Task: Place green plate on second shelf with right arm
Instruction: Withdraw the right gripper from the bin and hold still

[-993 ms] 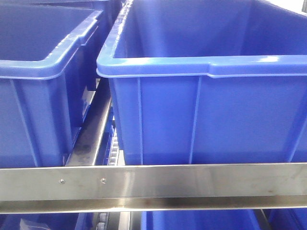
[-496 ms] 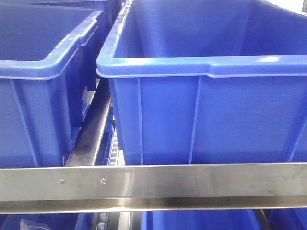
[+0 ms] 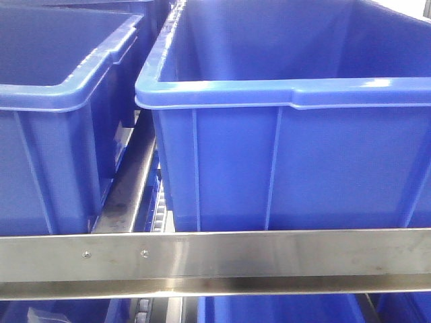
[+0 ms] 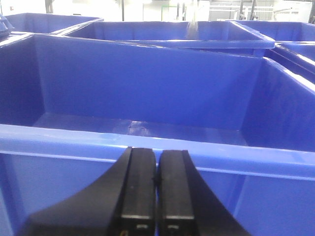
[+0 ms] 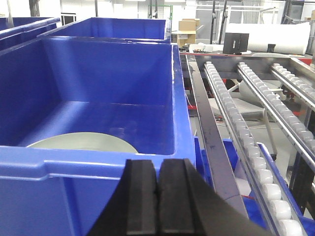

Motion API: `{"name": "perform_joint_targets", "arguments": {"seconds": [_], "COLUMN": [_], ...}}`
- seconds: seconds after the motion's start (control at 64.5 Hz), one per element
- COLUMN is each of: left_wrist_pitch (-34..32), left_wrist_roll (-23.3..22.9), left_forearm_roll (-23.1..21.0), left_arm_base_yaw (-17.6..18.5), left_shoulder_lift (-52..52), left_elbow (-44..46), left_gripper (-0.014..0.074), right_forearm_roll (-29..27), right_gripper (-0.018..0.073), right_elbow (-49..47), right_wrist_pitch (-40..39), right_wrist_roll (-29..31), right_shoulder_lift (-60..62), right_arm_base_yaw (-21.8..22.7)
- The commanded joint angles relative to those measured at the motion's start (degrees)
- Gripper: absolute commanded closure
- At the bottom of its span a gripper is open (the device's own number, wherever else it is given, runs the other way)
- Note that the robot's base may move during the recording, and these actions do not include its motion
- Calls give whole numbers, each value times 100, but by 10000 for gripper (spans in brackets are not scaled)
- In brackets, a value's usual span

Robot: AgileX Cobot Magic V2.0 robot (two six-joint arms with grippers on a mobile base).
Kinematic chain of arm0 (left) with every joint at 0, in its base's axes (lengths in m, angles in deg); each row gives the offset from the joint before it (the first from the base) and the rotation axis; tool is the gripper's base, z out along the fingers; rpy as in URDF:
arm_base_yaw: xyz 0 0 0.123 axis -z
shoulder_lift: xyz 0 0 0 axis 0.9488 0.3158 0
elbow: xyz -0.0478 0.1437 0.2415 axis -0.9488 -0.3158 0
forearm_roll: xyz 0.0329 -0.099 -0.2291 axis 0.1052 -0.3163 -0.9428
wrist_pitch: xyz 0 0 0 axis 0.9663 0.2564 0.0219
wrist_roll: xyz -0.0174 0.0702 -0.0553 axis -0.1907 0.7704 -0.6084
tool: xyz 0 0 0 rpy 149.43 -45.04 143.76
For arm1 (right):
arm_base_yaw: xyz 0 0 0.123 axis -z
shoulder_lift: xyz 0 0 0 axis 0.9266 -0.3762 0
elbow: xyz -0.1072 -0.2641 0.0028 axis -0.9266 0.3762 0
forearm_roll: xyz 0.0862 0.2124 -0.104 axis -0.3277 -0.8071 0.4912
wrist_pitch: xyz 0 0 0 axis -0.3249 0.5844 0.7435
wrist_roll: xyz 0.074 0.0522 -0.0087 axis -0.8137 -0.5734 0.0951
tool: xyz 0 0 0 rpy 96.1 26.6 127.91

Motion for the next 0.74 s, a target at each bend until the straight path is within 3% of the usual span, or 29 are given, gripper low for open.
{"name": "perform_joint_targets", "arguments": {"seconds": [0.0, 0.729], "left_wrist_pitch": [-466, -466], "left_wrist_roll": [-36, -36], "left_forearm_roll": [-27, -27], "left_arm_base_yaw": [7, 7], "left_shoulder_lift": [-20, -20], "left_elbow": [-240, -240], "left_gripper": [466, 466], "right_forearm_roll": [57, 57], "right_gripper": [510, 510], "right_elbow": [-94, -94], "right_wrist_pitch": [-547, -547], "right_wrist_roll": [-25, -25], "right_shoulder_lift": [100, 100], "right_arm_base_yaw": [-13, -13]}}
